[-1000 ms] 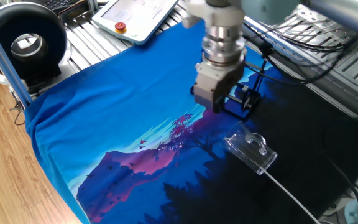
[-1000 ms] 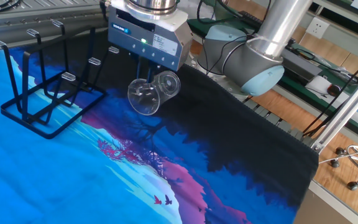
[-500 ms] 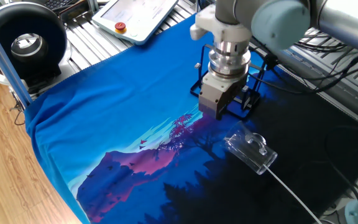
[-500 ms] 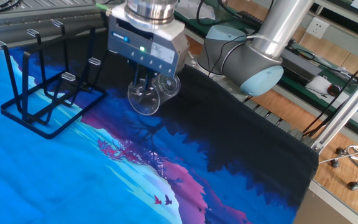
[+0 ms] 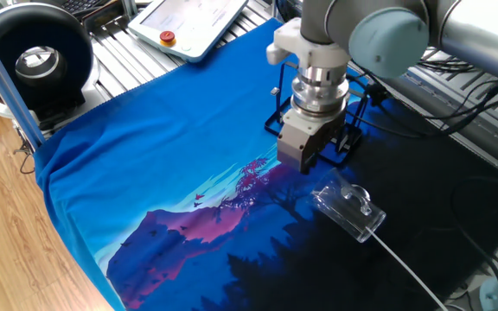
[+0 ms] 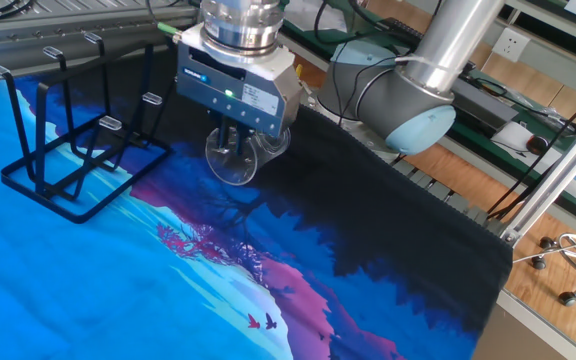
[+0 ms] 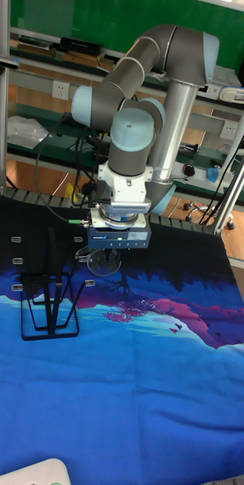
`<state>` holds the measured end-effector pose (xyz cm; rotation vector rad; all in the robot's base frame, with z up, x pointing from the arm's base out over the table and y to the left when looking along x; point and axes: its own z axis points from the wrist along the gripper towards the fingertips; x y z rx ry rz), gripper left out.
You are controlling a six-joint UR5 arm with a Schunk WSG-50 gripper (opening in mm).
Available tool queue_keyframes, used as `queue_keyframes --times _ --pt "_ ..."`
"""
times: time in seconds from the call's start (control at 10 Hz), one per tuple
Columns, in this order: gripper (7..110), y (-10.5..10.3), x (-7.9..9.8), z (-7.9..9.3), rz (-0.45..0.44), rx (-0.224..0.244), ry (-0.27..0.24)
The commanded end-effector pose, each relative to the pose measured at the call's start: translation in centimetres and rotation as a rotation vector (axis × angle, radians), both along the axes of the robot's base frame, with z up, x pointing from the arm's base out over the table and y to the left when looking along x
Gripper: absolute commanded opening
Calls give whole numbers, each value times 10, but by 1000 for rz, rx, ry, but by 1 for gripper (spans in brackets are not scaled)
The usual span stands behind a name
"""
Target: Take the cup off the cup rack
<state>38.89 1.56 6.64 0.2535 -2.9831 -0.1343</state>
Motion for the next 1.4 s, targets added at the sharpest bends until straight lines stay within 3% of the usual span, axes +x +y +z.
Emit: queue_keyframes --times 0.0,0.1,0.2,0.4,0.6,1.3 --pt "22 21 6 12 19 70 5" --pt "22 27 4 13 59 107 18" --pt "44 21 2 8 79 88 32" --pt "44 12 -14 -4 147 65 95" --pt "44 13 -31 1 173 59 165" --pt "44 10 -53 6 256 80 220"
